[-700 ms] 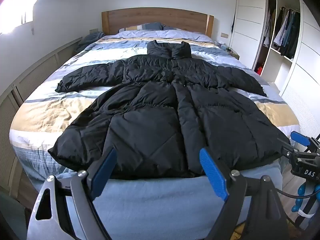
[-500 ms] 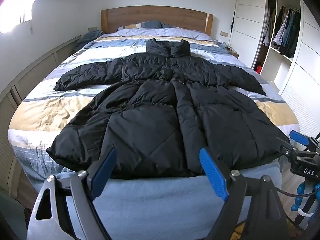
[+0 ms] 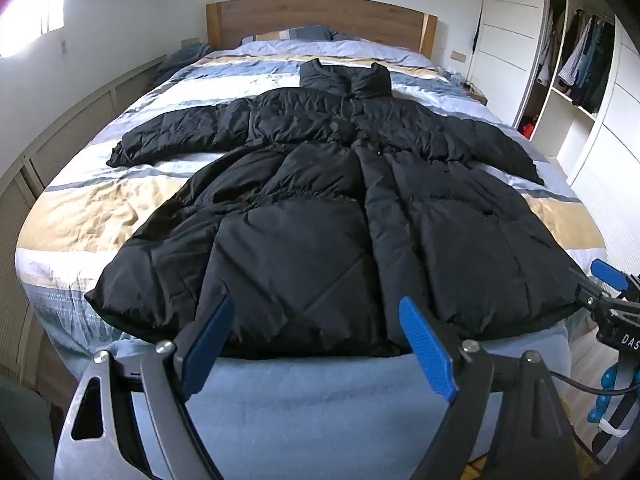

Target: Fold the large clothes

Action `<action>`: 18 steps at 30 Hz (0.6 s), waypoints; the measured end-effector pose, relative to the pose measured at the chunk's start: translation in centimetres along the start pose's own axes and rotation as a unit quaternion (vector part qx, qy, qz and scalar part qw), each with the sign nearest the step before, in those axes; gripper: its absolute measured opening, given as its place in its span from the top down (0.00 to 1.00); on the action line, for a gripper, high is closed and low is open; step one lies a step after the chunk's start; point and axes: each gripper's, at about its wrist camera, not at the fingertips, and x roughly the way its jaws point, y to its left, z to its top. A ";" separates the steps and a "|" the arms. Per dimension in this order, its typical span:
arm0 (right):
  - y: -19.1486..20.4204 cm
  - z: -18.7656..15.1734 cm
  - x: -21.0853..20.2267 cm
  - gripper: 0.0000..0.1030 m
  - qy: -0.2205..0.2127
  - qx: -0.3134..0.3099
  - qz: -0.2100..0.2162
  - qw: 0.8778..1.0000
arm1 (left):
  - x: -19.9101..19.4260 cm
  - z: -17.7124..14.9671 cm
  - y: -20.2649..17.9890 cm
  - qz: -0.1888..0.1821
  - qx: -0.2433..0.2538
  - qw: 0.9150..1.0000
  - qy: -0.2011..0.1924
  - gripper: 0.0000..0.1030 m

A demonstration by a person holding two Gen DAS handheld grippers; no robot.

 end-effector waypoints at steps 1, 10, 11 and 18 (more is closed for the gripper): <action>0.0 -0.1 0.0 0.00 0.000 -0.001 0.000 1.000 | 0.1 0.1 0.1 0.002 -0.001 1.000 0.000 0.18; 0.1 0.5 1.0 0.00 0.012 -0.001 0.000 1.000 | 1.3 0.4 0.7 0.003 -0.009 1.000 0.016 0.18; 0.1 0.5 1.2 0.00 0.014 -0.001 0.000 1.000 | 1.4 0.4 0.8 0.002 -0.010 1.000 0.015 0.18; 0.1 1.1 1.9 0.00 0.023 -0.002 -0.004 1.000 | 2.3 1.2 1.1 0.013 -0.002 1.000 0.016 0.18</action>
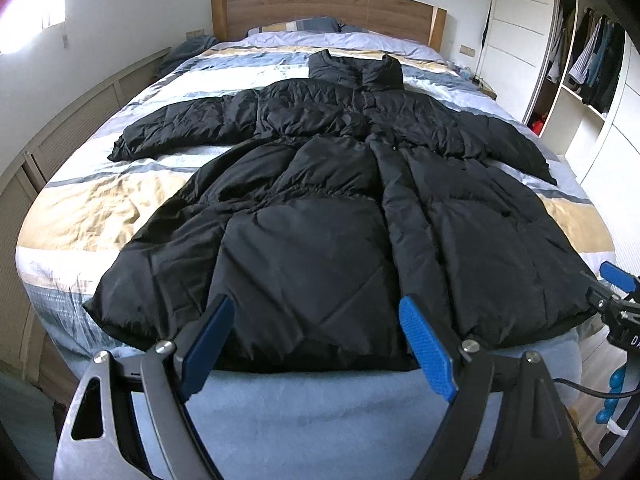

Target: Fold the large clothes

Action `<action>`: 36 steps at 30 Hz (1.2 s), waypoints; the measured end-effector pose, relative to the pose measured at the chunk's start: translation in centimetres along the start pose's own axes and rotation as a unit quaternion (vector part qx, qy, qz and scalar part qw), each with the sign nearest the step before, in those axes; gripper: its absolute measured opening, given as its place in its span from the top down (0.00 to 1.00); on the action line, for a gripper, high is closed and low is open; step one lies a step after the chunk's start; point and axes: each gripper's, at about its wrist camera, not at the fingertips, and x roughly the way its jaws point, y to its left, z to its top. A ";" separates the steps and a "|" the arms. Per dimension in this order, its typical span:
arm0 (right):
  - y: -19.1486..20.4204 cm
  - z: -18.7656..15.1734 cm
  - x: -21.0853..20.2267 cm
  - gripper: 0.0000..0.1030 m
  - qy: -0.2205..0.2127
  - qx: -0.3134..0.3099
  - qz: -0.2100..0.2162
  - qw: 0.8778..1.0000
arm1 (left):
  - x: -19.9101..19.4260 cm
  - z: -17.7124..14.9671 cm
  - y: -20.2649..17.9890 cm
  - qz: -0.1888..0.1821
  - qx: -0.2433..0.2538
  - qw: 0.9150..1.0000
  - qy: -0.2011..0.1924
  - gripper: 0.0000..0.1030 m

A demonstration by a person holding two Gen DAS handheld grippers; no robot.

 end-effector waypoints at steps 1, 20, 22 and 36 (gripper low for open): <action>0.0 0.2 0.1 0.00 0.000 0.000 -0.002 1.000 | 0.1 0.1 0.0 0.002 0.003 1.000 -0.001 0.18; -0.9 5.7 1.4 0.00 -0.006 -0.008 -0.014 1.000 | 1.5 4.9 1.0 0.034 0.025 0.999 -0.007 0.18; -0.9 7.3 1.3 0.00 -0.020 -0.011 -0.009 1.000 | 1.4 6.2 1.2 0.039 0.025 0.999 -0.014 0.18; -1.1 17.2 2.7 0.00 -0.079 -0.043 -0.034 0.995 | 4.4 16.7 2.5 0.043 0.009 0.998 -0.036 0.18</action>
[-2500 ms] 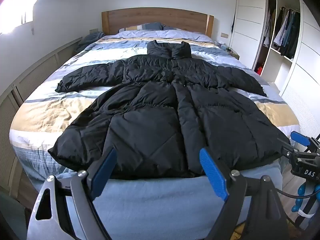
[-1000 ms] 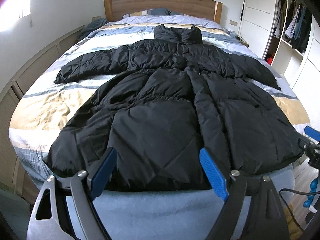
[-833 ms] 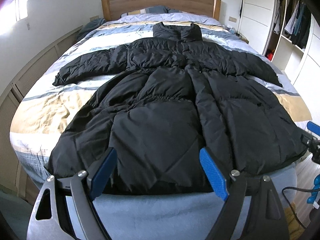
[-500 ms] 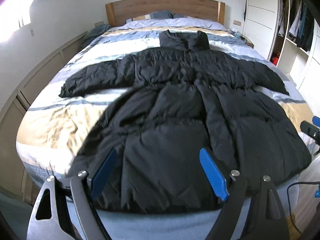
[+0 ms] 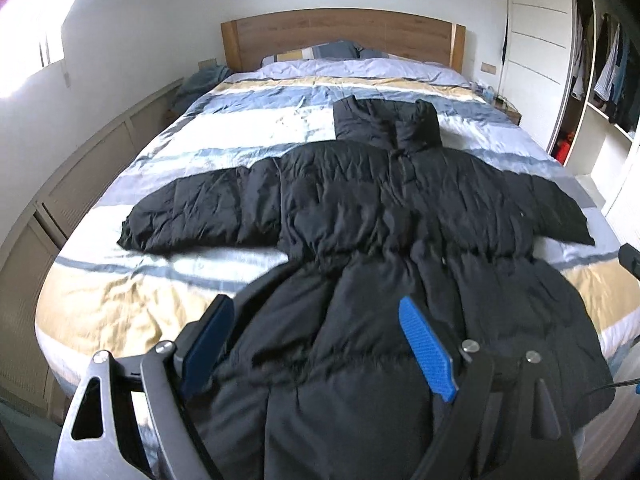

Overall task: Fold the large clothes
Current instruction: 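Grasp the coat hem with the right gripper and lift it toward the collar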

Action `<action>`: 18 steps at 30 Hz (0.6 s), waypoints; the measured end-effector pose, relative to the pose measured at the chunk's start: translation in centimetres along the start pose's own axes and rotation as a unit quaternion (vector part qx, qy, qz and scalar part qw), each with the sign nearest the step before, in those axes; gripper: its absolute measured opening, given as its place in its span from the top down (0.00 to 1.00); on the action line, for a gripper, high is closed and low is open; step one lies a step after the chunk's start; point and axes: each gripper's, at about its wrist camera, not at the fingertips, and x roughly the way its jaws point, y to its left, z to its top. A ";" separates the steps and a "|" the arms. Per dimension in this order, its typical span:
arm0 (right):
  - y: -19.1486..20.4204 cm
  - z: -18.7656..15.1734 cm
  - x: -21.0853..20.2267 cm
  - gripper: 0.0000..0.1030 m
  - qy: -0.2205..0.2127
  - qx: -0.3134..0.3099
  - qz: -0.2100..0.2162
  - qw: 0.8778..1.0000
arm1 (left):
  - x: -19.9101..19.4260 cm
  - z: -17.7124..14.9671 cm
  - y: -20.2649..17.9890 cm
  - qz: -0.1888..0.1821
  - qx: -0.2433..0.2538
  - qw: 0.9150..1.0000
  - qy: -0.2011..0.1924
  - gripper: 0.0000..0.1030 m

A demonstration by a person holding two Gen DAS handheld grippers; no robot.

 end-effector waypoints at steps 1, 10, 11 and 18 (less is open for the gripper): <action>-0.1 0.4 0.3 0.00 -0.002 0.000 -0.002 1.000 | 0.4 0.7 0.1 0.001 0.000 1.000 -0.001 0.18; -1.7 4.7 5.7 0.00 -0.004 0.018 -0.023 1.000 | 4.3 6.5 1.2 0.019 -0.010 1.000 -0.009 0.18; -2.0 5.0 6.4 0.00 -0.002 0.022 -0.024 0.999 | 4.8 7.2 1.3 0.023 -0.009 1.000 -0.011 0.18; -4.2 6.1 12.7 0.00 0.024 0.051 -0.033 0.998 | 8.5 10.4 1.6 0.049 -0.015 0.999 -0.012 0.18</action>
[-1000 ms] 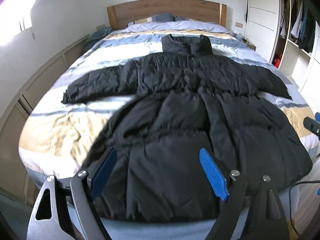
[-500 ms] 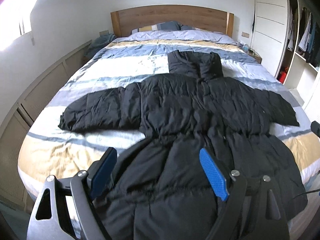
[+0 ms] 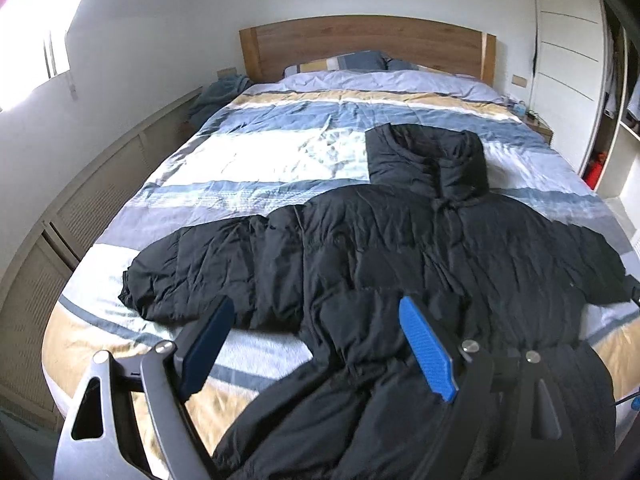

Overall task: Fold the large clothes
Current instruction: 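Grasp the coat hem with the right gripper and lift it toward the collar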

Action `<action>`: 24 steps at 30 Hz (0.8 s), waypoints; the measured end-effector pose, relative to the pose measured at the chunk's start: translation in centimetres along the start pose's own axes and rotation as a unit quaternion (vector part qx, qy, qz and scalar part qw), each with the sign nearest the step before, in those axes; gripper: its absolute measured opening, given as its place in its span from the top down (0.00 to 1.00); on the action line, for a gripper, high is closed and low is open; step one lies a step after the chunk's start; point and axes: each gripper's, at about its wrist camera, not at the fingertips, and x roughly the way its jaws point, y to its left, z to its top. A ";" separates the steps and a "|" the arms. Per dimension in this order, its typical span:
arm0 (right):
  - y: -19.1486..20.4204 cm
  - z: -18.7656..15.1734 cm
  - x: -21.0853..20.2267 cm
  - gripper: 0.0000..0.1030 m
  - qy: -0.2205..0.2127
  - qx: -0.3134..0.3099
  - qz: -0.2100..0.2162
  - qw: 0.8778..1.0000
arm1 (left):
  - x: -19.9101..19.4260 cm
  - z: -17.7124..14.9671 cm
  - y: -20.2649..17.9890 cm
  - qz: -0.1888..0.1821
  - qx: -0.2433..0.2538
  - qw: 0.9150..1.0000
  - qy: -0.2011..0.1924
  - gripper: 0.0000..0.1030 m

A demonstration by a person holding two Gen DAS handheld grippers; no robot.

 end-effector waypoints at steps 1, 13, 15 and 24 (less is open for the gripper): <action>-0.4 -0.1 0.8 0.00 0.005 0.006 -0.001 1.000 | 0.6 0.2 0.0 0.002 -0.002 1.000 0.003 0.18; -13.1 -4.3 13.2 0.00 0.113 0.162 -0.044 0.979 | 7.5 0.4 -1.0 0.010 -0.013 0.998 0.058 0.18; -15.8 -5.2 14.7 0.00 0.122 0.206 -0.039 0.970 | 8.3 0.3 -1.4 0.011 -0.011 0.998 0.065 0.18; -25.8 -8.2 18.5 0.02 0.106 0.363 0.014 0.926 | 10.7 -0.1 -2.7 0.017 0.002 0.996 0.084 0.18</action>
